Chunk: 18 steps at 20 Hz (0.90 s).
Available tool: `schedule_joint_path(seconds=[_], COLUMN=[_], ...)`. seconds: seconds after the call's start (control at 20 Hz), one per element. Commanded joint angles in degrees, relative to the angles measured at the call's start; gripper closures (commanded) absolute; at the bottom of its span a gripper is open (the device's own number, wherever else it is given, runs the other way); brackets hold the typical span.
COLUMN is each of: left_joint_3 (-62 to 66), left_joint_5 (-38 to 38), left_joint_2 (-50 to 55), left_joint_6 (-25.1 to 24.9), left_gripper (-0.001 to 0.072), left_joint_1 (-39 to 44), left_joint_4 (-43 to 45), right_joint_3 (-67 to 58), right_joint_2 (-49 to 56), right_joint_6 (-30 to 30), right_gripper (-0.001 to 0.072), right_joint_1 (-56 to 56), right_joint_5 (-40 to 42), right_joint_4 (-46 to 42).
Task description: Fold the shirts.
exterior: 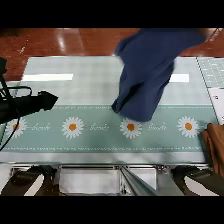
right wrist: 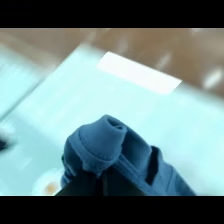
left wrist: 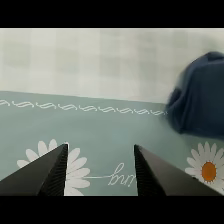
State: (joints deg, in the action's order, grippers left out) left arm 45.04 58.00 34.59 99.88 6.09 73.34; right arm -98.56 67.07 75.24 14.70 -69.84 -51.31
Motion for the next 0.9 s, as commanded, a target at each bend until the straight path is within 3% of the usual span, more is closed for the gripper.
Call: schedule_joint_path(seconds=[0.0,0.15,0.25,0.3,0.35,0.45,0.6,0.7,0.8,0.85], left_joint_3=[-0.09,-0.11,-0.15,-0.15,-0.15,-0.24,-1.40,-3.61,-7.67,-10.47], left_joint_5=[2.03,7.17,10.05,10.47,10.45,10.47,11.63,11.89,11.37,10.62], left_joint_2=[-1.29,-1.97,-2.97,-3.39,-3.61,-3.50,-3.50,-3.48,-3.21,-2.73], left_joint_6=[0.07,-0.11,-0.11,-0.09,-0.09,-0.11,-0.35,-0.33,-0.98,-3.58], left_gripper=[0.0203,0.0203,0.0202,0.0203,0.0202,0.0202,0.0202,0.0202,0.0202,0.0202], left_joint_1=[-0.79,-0.83,-0.83,-0.81,-0.76,-0.76,-0.70,-0.70,-0.70,-0.70], left_joint_4=[-0.28,2.97,5.18,5.07,4.28,3.28,2.82,2.01,-3.28,-6.54], right_joint_3=[13.42,14.88,14.88,14.88,14.88,14.51,12.46,12.90,17.51,22.23], right_joint_2=[3.02,12.37,18.43,20.96,22.64,22.75,16.31,9.75,3.37,0.17], right_joint_6=[1.64,4.35,7.56,8.66,8.66,8.55,8.57,10.69,12.26,12.24], right_gripper=[0.0688,0.0688,0.0683,0.0532,0.0287,0.0304,0.0304,0.0304,0.0305,0.0305], right_joint_1=[14.88,22.69,24.96,25.24,25.11,22.16,9.22,-2.16,-12.98,-18.27], right_joint_5=[9.46,15.76,15.61,14.91,14.12,11.78,4.09,-0.09,-1.84,-1.53], right_joint_4=[-0.87,-0.68,-0.70,-0.68,-0.76,-1.22,-4.55,-12.33,-18.43,-18.71])
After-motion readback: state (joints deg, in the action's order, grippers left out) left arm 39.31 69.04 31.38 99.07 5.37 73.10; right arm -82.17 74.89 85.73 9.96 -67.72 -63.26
